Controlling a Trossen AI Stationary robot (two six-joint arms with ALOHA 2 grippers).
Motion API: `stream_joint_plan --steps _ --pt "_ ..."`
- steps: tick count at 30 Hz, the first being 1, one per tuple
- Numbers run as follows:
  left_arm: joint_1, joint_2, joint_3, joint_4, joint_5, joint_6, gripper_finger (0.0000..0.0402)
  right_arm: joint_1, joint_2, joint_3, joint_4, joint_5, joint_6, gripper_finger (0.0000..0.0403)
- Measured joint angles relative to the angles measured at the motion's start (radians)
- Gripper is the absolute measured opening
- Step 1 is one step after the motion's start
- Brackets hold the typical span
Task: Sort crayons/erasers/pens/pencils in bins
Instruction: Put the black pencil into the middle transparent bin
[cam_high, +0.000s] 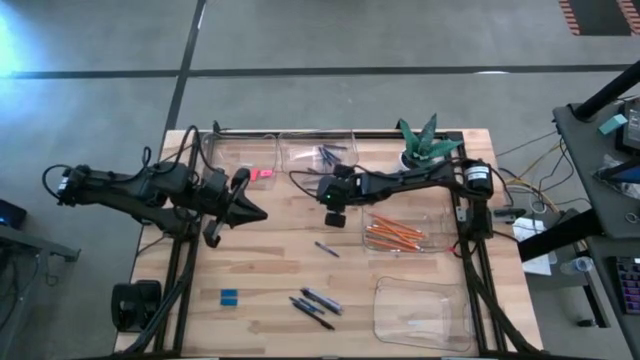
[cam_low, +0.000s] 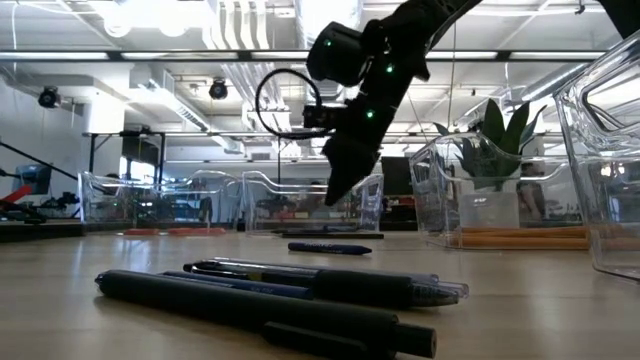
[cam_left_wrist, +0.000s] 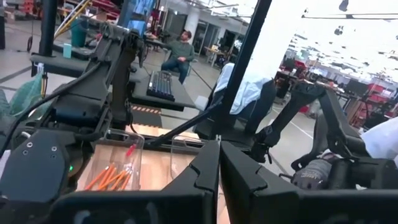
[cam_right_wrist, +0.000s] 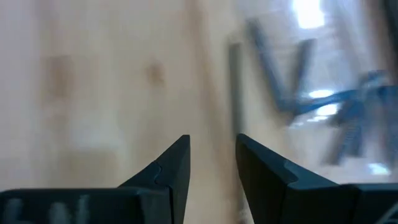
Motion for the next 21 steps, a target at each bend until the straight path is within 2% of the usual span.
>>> stream_joint_plan --steps 3,13,21 --pt "0.000 0.001 -0.001 -0.001 0.001 0.000 0.0000 0.000 0.014 0.000 0.005 0.056 -0.001 0.0118" --pt "0.000 0.007 -0.003 0.002 0.003 0.001 0.0000 -0.063 0.061 -0.008 0.031 0.016 0.020 0.0118" --pt "0.000 0.009 -0.003 0.010 -0.011 0.001 0.0000 -0.091 0.090 0.001 0.030 0.028 0.000 0.0118"
